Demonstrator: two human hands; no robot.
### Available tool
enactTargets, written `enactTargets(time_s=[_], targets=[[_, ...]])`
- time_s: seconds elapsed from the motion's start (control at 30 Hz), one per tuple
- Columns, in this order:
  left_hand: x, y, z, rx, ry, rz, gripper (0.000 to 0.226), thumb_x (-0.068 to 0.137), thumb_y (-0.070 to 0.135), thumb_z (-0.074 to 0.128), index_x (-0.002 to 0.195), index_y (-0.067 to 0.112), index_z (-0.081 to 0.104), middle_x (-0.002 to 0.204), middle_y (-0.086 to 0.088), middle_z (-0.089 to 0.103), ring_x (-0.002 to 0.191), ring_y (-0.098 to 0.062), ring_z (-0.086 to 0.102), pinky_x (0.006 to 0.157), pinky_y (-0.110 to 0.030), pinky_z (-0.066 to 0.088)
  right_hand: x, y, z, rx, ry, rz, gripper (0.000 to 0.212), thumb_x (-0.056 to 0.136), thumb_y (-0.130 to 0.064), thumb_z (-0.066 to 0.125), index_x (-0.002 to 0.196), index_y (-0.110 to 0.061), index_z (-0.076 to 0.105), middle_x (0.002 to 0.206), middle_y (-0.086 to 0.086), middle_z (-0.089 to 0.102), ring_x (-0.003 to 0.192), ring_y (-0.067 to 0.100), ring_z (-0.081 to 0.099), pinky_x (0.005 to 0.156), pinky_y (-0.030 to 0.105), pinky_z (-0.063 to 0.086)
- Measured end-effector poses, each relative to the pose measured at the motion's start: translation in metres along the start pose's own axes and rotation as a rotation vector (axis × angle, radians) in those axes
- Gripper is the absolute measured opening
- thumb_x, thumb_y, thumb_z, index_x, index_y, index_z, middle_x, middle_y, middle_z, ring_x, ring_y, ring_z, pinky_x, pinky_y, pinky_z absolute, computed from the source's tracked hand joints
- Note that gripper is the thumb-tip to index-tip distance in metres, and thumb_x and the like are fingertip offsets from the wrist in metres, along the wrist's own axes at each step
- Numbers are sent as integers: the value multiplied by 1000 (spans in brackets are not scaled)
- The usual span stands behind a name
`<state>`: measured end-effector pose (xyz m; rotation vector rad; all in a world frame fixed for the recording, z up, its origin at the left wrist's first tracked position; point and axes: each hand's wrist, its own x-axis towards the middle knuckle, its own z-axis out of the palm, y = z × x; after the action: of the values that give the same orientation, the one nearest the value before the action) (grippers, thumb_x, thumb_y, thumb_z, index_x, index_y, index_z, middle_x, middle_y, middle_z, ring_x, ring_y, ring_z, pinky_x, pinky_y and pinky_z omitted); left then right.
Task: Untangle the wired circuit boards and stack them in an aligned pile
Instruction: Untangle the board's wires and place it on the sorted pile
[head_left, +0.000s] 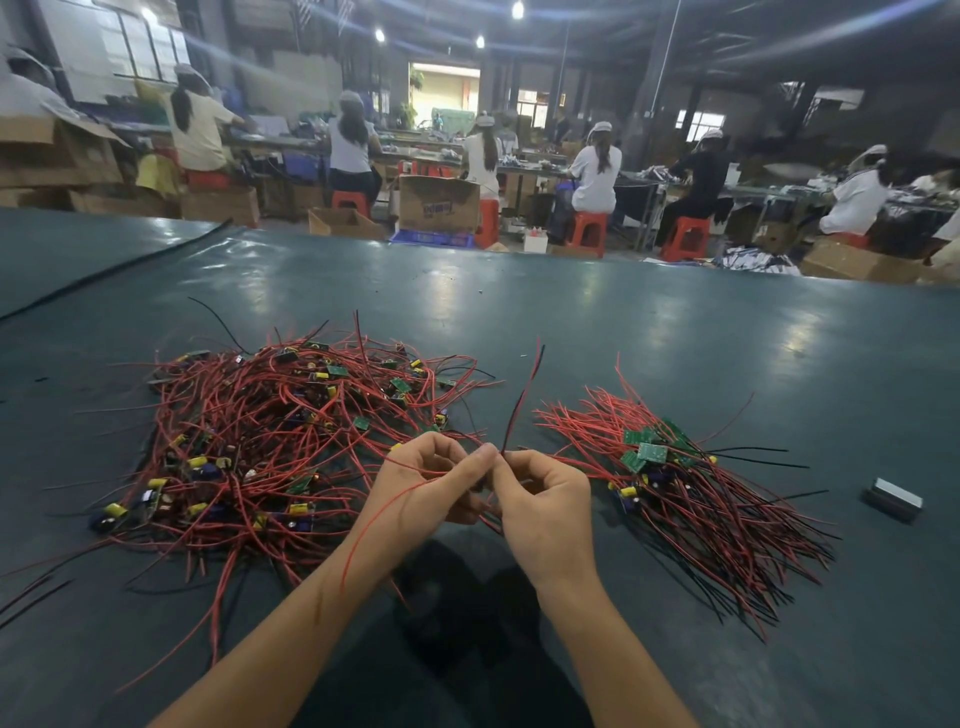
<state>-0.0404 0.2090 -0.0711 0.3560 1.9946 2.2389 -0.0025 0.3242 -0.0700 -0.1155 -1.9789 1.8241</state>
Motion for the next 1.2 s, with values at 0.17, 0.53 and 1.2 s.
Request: enactTargets(time_s=[0.17,0.53,1.2], targets=[[1,0,0,-43,11,-95,21,86,28,68,79,9,67,66,-8,70,52,-17,65,49,-25,53,1,-2,0,89,48,9,28,90,-19,70,64,-25,76,65,3,72,58,9,64,55,21,53],[-1,1,1,16,51,32,34,90,27,63,60,14,73,59,-8,68,50,-16,64,48,-23,51,1,-4,0,109,31,198,29,90,-22,70,62,-17,71,58,-6,68,54,2,59,54,18,50],[-5,6,9,-26,105,61,37,89,29,64,61,5,71,53,-11,62,44,-17,55,44,-23,46,17,-6,-9,387,211,445,23,84,-22,77,63,-15,73,51,-7,57,38,5,36,39,17,34]])
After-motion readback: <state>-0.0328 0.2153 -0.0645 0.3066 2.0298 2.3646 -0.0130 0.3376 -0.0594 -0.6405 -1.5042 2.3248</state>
